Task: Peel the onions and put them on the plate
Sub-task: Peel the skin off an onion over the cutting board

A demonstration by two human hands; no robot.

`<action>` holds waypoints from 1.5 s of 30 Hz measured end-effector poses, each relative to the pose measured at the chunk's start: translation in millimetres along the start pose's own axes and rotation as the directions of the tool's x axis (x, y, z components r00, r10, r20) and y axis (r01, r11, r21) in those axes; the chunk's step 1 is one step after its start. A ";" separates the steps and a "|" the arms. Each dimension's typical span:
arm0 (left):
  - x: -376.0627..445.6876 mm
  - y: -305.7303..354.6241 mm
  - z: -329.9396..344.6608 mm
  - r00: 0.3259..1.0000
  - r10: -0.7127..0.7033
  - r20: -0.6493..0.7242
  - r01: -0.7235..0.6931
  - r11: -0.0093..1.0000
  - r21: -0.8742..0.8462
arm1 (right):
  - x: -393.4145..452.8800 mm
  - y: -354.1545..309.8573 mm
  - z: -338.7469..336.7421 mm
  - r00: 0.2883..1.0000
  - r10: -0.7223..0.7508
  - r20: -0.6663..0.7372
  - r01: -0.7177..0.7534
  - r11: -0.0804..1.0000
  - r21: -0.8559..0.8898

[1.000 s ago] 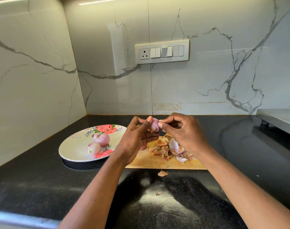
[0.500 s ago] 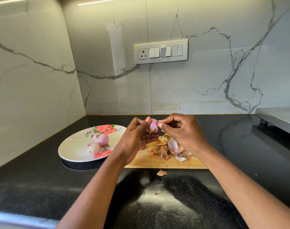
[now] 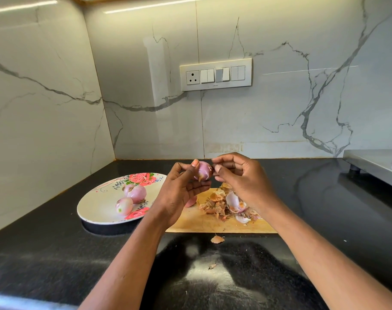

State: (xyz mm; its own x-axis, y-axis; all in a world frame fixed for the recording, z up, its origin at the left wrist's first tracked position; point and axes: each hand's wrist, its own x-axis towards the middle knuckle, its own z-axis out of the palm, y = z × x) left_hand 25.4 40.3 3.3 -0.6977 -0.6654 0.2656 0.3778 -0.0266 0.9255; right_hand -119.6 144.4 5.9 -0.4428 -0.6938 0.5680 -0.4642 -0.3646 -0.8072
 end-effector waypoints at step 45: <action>1.2 -0.6 1.4 0.998 0.061 0.018 -0.061 0.997 0.047 | -5.5 1.3 4.1 0.986 -0.160 -0.041 0.146 0.960 -0.240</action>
State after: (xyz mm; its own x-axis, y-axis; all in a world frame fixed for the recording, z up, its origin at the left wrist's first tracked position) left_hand 23.5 40.6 3.4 -0.6845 -0.6520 0.3262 0.3912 0.0490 0.9190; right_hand -114.6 145.1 1.0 -0.3936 -0.6005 0.6961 -0.6941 -0.3023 -0.6533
